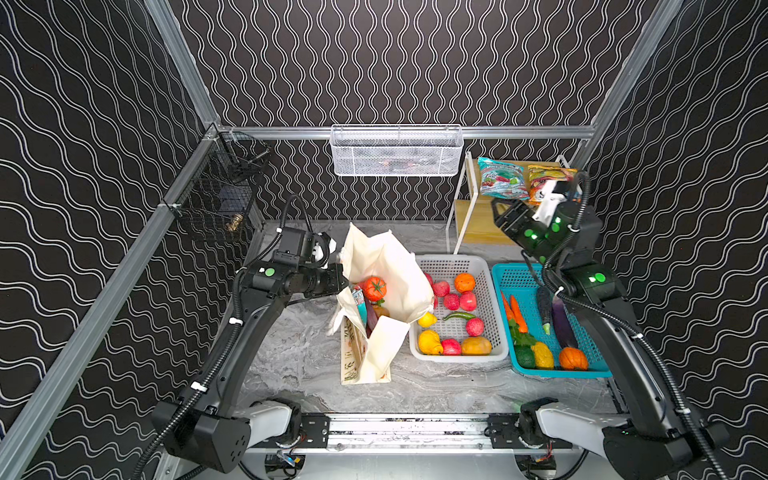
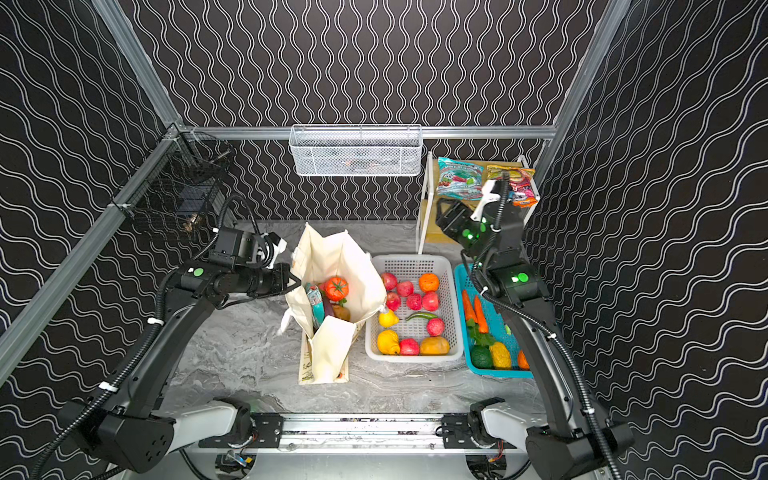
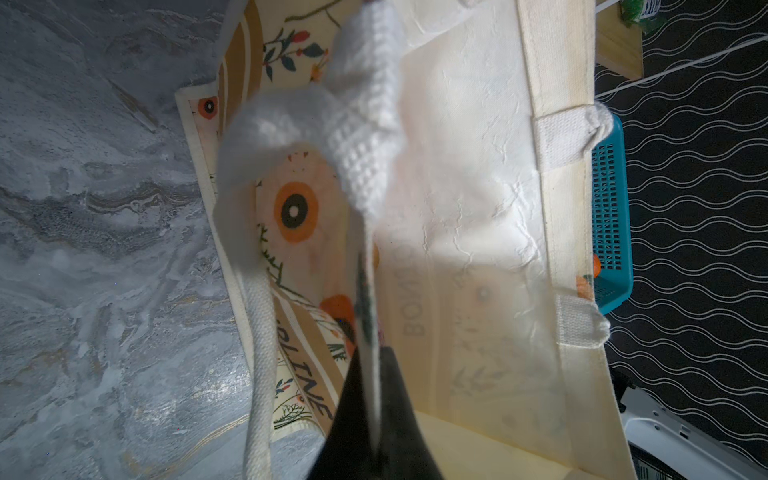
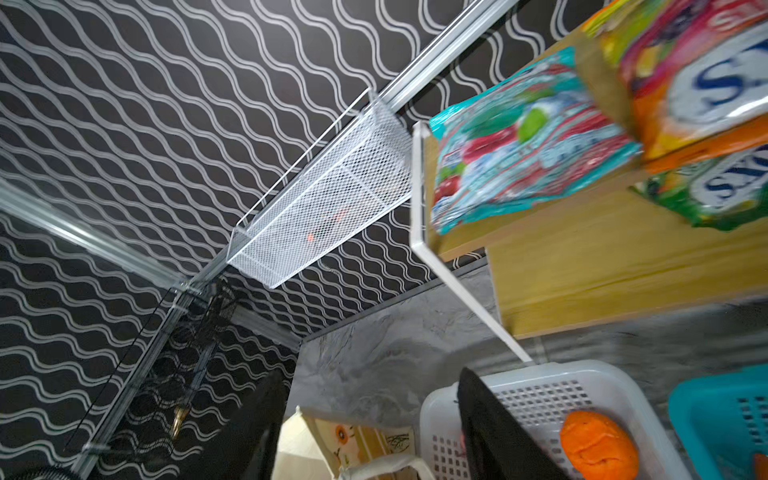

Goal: Place the food into the grocery bag and tie it
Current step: 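Withdraw the right gripper from the tote toward the snack shelf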

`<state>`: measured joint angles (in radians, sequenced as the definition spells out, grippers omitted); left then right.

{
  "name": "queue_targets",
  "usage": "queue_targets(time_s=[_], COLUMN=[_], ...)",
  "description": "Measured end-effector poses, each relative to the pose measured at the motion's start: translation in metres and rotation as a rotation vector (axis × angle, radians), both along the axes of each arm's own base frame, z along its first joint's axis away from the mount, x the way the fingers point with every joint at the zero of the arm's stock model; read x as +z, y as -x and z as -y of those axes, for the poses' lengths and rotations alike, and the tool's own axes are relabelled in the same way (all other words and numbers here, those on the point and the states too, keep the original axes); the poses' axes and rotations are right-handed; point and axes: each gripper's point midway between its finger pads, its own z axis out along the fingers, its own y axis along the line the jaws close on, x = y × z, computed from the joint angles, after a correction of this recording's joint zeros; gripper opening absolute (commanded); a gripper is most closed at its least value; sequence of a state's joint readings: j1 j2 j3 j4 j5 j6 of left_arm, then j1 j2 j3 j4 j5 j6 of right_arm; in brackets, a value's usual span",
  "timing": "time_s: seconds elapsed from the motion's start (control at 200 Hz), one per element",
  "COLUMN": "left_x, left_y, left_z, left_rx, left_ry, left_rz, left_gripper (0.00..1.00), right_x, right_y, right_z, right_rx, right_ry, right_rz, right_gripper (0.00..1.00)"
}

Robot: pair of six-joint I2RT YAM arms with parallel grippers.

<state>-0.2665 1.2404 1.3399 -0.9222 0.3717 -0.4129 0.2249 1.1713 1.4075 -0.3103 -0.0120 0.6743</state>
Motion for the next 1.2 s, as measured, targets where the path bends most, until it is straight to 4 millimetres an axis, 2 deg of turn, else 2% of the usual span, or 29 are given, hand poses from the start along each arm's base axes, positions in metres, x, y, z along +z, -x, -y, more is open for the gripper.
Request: queue_targets(time_s=[0.18,0.295,0.391,0.546,0.756,0.946,1.051,1.202], left_x=[0.000,0.000,-0.002,-0.002,-0.005,-0.006,-0.006,-0.007], left_y=[0.000,0.000,0.000,-0.001,-0.002,-0.004,-0.004,-0.006], left_z=[0.000,0.001,0.001,0.002,0.002,0.002,0.003,0.005], left_rx=[-0.001,-0.002,-0.003,-0.005,-0.006,-0.006,-0.007,-0.012], left_ry=[0.002,0.003,0.004,0.007,0.005,0.006,0.007,0.013], left_rz=[0.001,0.002,0.000,-0.001,-0.009,-0.008,-0.010,-0.010], left_gripper=[0.00,0.00,0.00,0.00,0.00,0.00,0.00,0.00], right_x=[-0.002,-0.013,-0.031,-0.048,-0.054,-0.061,-0.059,-0.045], right_y=[-0.008,-0.019,-0.031,-0.044,-0.052,-0.067,-0.072,-0.078], right_z=[0.073,0.101,0.117,0.120,0.127,0.119,0.115,0.112], right_rx=[-0.167,-0.197,-0.193,-0.130,-0.093,-0.023,0.006,0.034], right_ry=[-0.076,-0.137,-0.202,-0.298,-0.398,-0.491,-0.523,-0.547], right_rz=[0.010,-0.007,-0.045,-0.085,-0.078,-0.101,-0.102,-0.077], right_gripper=[0.62,0.61,0.60,0.57,0.51,0.46,0.44,0.36])
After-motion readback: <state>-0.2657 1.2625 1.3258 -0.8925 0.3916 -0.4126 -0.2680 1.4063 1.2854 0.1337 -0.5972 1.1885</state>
